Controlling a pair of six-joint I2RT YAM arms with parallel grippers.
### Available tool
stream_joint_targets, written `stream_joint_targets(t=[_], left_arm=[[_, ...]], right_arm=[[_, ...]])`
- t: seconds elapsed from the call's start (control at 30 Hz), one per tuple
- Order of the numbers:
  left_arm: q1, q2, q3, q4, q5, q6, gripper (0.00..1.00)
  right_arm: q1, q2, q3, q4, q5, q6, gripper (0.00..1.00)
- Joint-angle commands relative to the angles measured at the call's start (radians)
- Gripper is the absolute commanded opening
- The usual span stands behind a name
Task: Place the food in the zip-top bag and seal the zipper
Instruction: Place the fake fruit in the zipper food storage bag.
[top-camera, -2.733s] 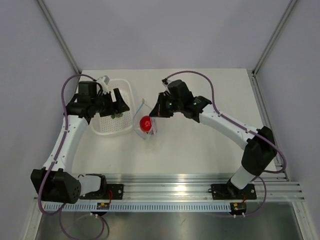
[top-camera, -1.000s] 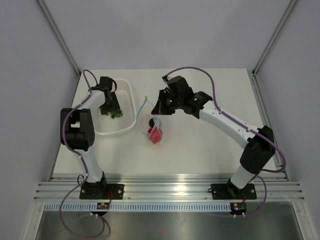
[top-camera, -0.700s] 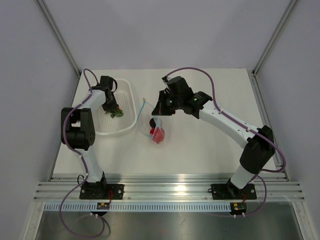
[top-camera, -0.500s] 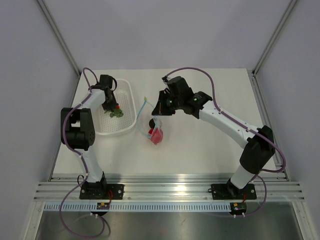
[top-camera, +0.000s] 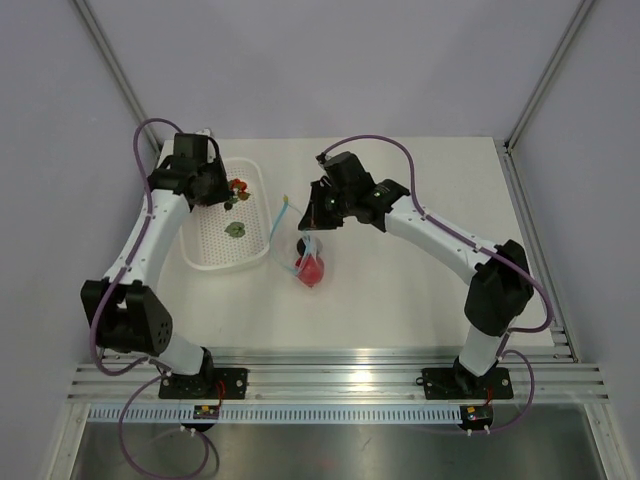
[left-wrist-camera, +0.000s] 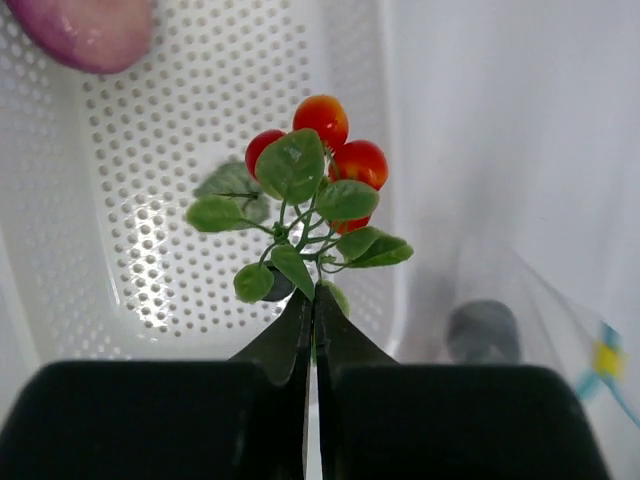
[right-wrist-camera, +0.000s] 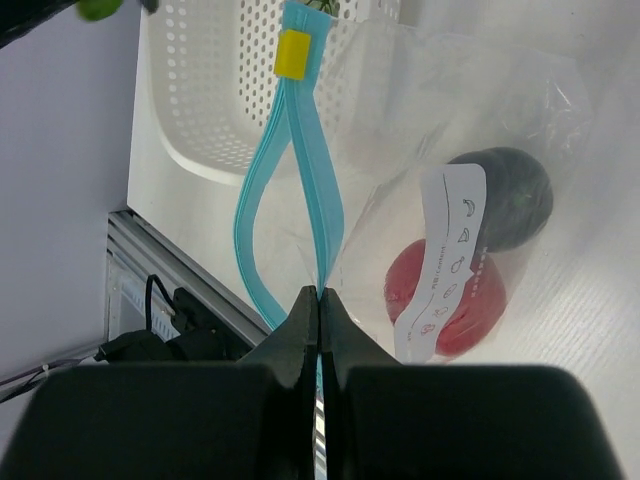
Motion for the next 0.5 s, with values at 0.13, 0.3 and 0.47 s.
stream_joint_targets(t=[0.13, 0.3, 0.47], left_arm=[[-0.149, -0.248, -0.001, -0.084, 0.126, 0.003, 0.0], [-0.188, -0.336, 0.01, -0.133, 0.173, 0.011, 0.0], [-0.19, -0.35, -0.059, -0.078, 0.358, -0.004, 0.0]], right_arm=[[0.001, 0.055, 0.084, 0.044, -0.011, 0.013, 0.0], [0.001, 0.054, 0.064, 0.066, -0.019, 0.031, 0.0], [0.001, 0.041, 0.044, 0.083, -0.029, 0.046, 0.0]])
